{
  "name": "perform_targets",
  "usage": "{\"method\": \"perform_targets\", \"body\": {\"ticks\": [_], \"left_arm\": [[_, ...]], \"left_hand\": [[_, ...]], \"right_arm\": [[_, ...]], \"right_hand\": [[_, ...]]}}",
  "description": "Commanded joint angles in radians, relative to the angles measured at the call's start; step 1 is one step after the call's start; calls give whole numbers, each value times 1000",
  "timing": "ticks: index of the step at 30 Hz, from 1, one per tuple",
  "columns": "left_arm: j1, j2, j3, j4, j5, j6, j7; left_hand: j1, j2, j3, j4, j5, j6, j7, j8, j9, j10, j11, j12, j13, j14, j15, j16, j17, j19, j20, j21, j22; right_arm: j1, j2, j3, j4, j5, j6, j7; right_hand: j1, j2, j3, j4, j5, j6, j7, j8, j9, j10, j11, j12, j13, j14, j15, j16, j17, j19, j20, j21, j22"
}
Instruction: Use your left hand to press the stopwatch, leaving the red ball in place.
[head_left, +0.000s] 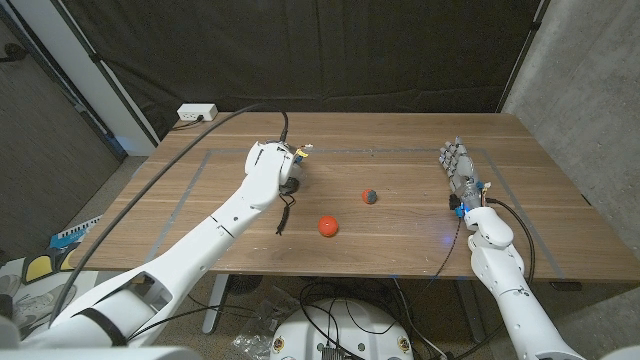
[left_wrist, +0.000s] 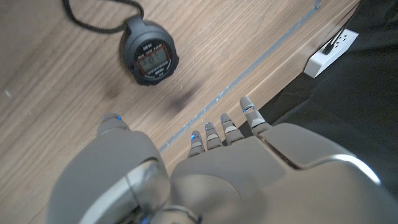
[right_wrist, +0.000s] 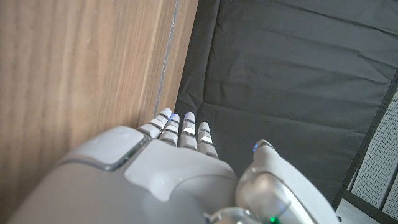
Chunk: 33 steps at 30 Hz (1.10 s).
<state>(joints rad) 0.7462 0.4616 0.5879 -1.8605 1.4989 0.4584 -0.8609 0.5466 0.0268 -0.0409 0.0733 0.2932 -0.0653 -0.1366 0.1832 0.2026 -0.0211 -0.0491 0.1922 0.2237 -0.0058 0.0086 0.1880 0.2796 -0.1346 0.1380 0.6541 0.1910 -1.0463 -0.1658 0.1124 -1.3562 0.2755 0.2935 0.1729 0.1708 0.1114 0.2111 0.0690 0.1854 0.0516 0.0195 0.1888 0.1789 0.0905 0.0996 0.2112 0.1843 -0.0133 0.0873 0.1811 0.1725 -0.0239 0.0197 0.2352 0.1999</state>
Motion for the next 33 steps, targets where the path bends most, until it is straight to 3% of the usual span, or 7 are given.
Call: {"method": "perform_targets", "body": {"ticks": [1,4,9,15,21,26,33], "left_arm": [[168,40,-152,-96,-305,-54,474],[218,54,-189,-96,-392,-113,660],[238,75,-214,-94,-487,-155,743],[286,89,-277,-59,-665,-287,918],[304,119,-316,-43,-787,-376,954],[319,136,-366,0,-935,-512,983],[320,168,-390,68,-997,-645,1013]], "left_hand": [[-18,0,-7,14,-2,-23,-17,-2,0,-10,-7,0,0,-17,2,-1,-4,-4,17,-11,0],[-48,25,-12,37,-4,30,-36,21,-2,9,-4,13,-7,-4,-2,9,-16,0,18,-17,-2],[-60,36,-14,45,-5,25,-48,17,-4,17,-10,16,-10,4,-5,13,-22,-1,12,-22,-3],[-76,46,-19,55,-8,-4,-66,6,-6,15,-8,16,-14,6,-1,14,-30,-2,16,-29,-4],[-88,52,-23,62,-10,-7,-69,6,-7,12,-10,15,-16,1,0,13,-35,-9,16,-35,-4],[-92,55,-24,64,-10,-5,-72,7,-8,17,-10,17,-17,-1,0,12,-38,-11,15,-38,-4],[-115,71,-28,77,-13,4,-81,10,-10,14,-21,16,-21,-4,-3,11,-45,-20,12,-46,-4]], "right_arm": [[-9,-5,-15,-42,-22,-30,-13],[-12,-6,-20,-57,-32,-38,-20],[-17,-5,-31,-78,-46,-43,-30],[-24,-10,-46,-107,-69,-53,-43],[-34,-14,-62,-146,-94,-67,-64],[-52,-17,-82,-197,-134,-91,-98],[-110,7,-119,-295,-185,-124,-169]], "right_hand": [[0,-3,4,0,5,10,-8,5,4,9,4,3,2,3,1,-1,-1,8,4,1,3],[0,-3,4,-1,4,14,-10,6,4,12,5,4,2,2,1,-1,-1,8,4,1,3],[0,-5,4,-2,4,24,-10,9,4,23,8,8,2,5,-17,-1,-1,14,-4,2,3],[1,-8,2,-4,3,39,-12,12,4,46,8,15,1,19,-30,3,-1,44,-15,13,4],[-3,-15,-2,-5,3,52,-13,13,4,77,-1,25,1,34,-47,5,-2,47,-13,13,4],[-5,-19,-5,-5,2,62,-15,15,4,91,-4,29,1,44,-46,7,-2,54,-6,15,4],[-8,-23,-8,-5,3,79,-16,18,3,104,-12,32,1,56,-58,8,-2,57,-4,15,4]]}}
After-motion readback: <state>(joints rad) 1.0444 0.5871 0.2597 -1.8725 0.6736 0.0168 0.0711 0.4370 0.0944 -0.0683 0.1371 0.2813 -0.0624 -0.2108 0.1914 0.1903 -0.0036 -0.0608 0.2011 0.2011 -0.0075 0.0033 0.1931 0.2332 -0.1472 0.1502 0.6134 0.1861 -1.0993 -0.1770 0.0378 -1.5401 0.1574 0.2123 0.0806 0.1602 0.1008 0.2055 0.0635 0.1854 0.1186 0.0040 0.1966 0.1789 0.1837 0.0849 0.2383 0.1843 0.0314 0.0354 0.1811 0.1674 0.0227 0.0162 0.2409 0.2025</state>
